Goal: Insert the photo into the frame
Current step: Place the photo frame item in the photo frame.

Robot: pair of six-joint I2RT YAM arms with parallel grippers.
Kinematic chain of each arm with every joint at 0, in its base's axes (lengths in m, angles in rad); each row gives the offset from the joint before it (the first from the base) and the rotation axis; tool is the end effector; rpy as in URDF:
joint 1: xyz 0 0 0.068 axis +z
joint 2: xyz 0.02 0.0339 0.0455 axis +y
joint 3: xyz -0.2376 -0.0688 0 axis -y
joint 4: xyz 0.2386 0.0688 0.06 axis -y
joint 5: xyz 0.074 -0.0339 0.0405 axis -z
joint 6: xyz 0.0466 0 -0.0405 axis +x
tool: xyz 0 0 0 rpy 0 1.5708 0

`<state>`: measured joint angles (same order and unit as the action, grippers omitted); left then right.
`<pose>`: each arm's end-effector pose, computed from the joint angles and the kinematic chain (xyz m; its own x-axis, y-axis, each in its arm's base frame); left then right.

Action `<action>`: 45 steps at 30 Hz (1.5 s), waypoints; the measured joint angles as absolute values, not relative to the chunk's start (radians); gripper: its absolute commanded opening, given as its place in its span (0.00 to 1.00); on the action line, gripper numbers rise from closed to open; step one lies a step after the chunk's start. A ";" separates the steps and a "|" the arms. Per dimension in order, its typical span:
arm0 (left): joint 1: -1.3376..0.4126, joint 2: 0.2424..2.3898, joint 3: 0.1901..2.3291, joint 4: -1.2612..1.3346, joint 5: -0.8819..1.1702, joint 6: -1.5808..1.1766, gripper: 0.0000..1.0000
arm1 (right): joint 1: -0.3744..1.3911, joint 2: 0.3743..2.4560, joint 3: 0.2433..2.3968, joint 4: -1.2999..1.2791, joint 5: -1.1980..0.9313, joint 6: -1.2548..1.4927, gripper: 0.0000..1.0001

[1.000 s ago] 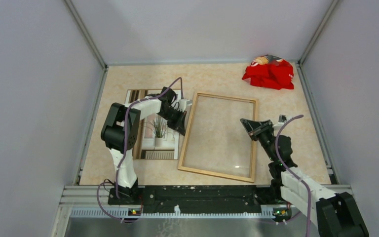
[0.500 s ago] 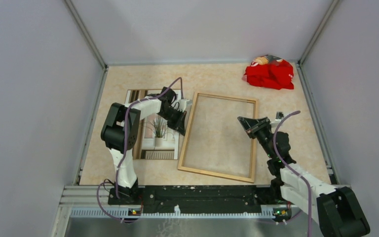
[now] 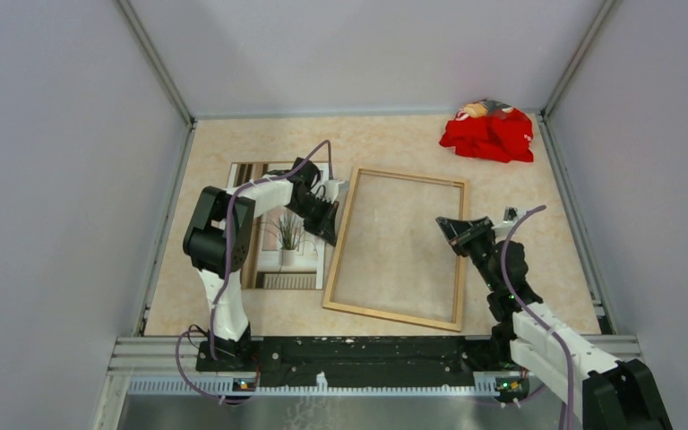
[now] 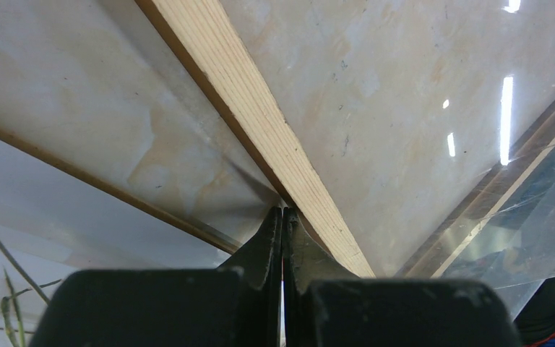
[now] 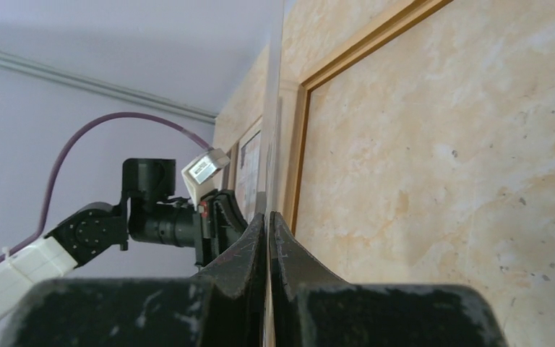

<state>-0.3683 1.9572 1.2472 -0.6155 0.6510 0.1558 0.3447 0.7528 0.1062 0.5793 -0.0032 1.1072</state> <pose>0.3225 -0.1547 0.1158 -0.8283 0.4520 -0.3311 0.5590 0.6266 -0.5430 0.1821 0.0655 0.1720 -0.3332 0.8307 -0.4460 -0.0958 0.4407 0.8925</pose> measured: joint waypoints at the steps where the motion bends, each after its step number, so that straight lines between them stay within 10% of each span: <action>1: -0.368 1.957 1.247 -0.616 0.651 0.156 0.00 | 0.345 0.752 0.106 0.568 0.002 1.100 0.00; 45: -0.362 1.957 1.247 -0.618 0.653 0.156 0.00 | 0.379 0.743 0.146 0.267 0.117 0.994 0.00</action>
